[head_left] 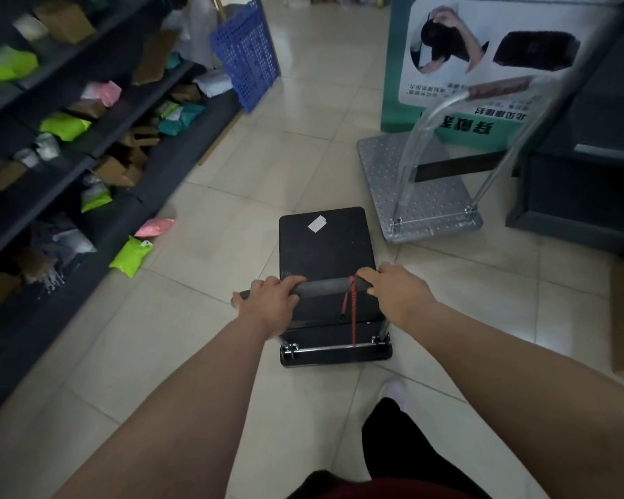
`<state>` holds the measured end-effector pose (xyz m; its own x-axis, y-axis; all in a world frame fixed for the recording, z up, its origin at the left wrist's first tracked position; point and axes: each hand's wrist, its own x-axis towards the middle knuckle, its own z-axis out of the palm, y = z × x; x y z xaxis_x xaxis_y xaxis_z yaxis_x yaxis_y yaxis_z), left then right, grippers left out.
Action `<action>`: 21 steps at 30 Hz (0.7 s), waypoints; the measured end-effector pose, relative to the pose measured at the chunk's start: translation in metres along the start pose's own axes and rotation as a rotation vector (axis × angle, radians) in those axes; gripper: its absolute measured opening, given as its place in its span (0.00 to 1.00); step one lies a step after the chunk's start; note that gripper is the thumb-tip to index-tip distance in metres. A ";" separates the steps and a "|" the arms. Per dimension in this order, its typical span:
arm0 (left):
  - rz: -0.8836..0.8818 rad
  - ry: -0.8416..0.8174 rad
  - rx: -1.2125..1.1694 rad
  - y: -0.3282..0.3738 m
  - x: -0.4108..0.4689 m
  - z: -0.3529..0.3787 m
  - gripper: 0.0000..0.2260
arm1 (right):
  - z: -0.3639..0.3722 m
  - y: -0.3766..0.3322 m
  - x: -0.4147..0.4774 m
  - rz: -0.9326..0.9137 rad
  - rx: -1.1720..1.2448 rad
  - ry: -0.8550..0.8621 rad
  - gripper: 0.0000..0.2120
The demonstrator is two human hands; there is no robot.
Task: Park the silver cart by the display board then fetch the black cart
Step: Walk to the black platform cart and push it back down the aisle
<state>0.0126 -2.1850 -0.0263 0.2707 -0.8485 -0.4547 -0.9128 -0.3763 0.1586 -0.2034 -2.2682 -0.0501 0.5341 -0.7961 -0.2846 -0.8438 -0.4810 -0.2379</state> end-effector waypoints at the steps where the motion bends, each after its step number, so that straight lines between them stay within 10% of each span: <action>1: -0.012 0.003 -0.004 0.004 0.013 -0.006 0.17 | -0.006 0.006 0.016 -0.005 0.002 -0.007 0.15; 21: 0.006 -0.031 -0.069 0.019 0.258 -0.126 0.15 | -0.096 0.061 0.283 0.000 0.070 0.016 0.17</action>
<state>0.1039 -2.4576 -0.0300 0.2548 -0.8390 -0.4807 -0.8908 -0.3971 0.2209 -0.1091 -2.5583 -0.0563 0.5326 -0.8023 -0.2696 -0.8378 -0.4544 -0.3027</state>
